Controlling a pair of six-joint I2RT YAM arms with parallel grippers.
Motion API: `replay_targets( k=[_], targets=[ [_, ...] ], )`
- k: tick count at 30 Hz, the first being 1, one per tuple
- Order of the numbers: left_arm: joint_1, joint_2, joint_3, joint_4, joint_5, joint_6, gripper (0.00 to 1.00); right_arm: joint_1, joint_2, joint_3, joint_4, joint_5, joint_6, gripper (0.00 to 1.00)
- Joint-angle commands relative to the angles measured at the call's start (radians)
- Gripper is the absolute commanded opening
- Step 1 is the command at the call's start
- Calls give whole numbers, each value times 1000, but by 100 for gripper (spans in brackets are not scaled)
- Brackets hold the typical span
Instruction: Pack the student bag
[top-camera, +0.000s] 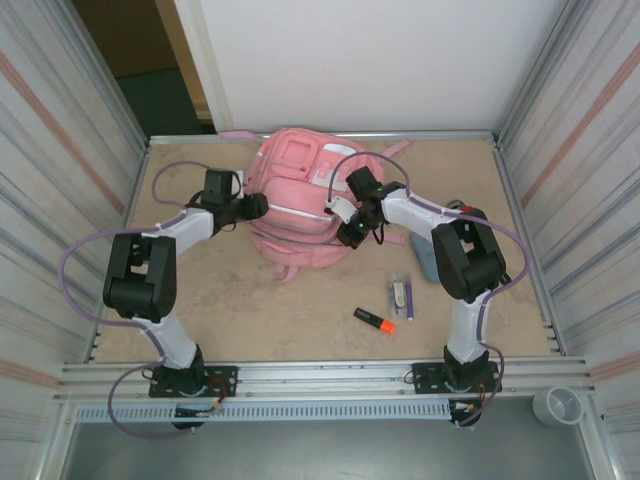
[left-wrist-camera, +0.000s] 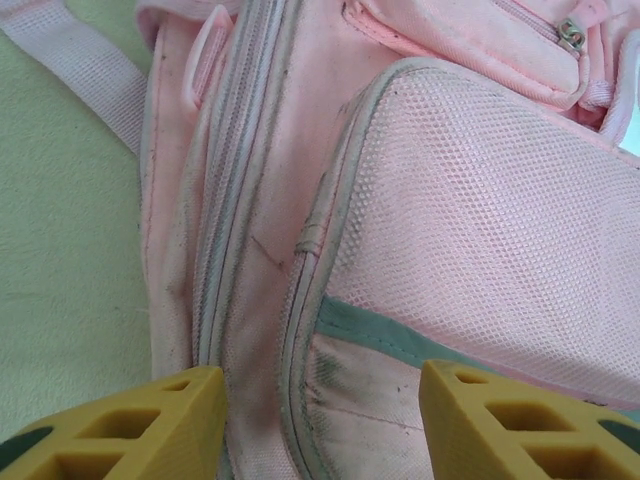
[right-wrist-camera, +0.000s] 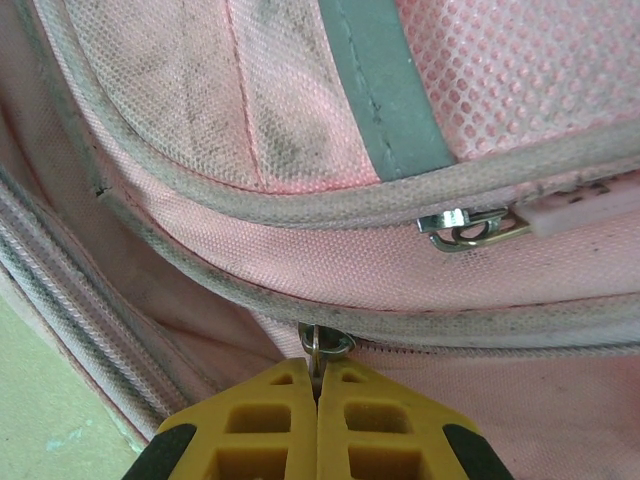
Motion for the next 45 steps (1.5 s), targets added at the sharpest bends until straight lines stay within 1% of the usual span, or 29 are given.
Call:
replay_targets(
  k=[1,3,4,9,11,12,14,16,17,19,21,22,25,27,31,33,35,37,38,40,43,45],
  targets=[
    [-5,39,38,-23,23,23,53,0,23,27,-6,-9,-14,0],
    [-5,65,57,-33,36,24,52,0,21,27,-7,-10,-14,0],
    [-4,73,61,-35,48,22,50,0,20,27,-7,-9,-14,0],
    [5,111,66,27,204,-4,40,0,21,32,-7,-3,-14,0],
    [13,133,74,39,261,-24,35,-1,20,37,-7,-4,-14,0],
    [16,139,72,48,277,-33,30,0,22,41,-7,-1,-13,0],
    [16,136,61,62,284,-50,21,-2,24,52,-7,6,-10,0],
    [20,112,37,73,261,-69,5,-1,31,75,-10,18,-3,0],
    [30,89,10,89,245,-98,0,-2,37,92,-13,21,-2,0],
    [65,29,-78,188,221,-186,0,-1,53,137,-18,35,5,0],
    [103,-48,-180,285,172,-280,0,-2,85,211,-42,42,7,0],
    [110,-96,-227,317,123,-311,0,-4,107,256,-57,45,7,0],
    [78,-229,-347,344,-57,-387,0,-1,178,392,-115,51,4,0],
    [24,-301,-421,354,-193,-449,0,9,203,441,-159,77,0,0],
    [-109,-373,-515,403,-417,-562,0,49,190,403,-203,139,-9,0],
    [-182,-385,-540,430,-528,-606,0,77,177,379,-205,126,7,0],
    [-235,-391,-555,439,-625,-638,0,108,162,364,-210,68,25,0],
    [-253,-395,-581,461,-679,-683,0,135,127,321,-182,18,38,0],
    [-254,-401,-593,468,-689,-712,0,140,109,300,-168,4,41,0],
    [-253,-429,-605,465,-716,-722,0,139,74,281,-164,-25,46,0],
    [-255,-482,-592,422,-748,-695,0,94,32,302,-167,-45,44,0],
    [-228,-516,-582,398,-728,-673,0,50,19,346,-200,-21,26,0]
  ],
)
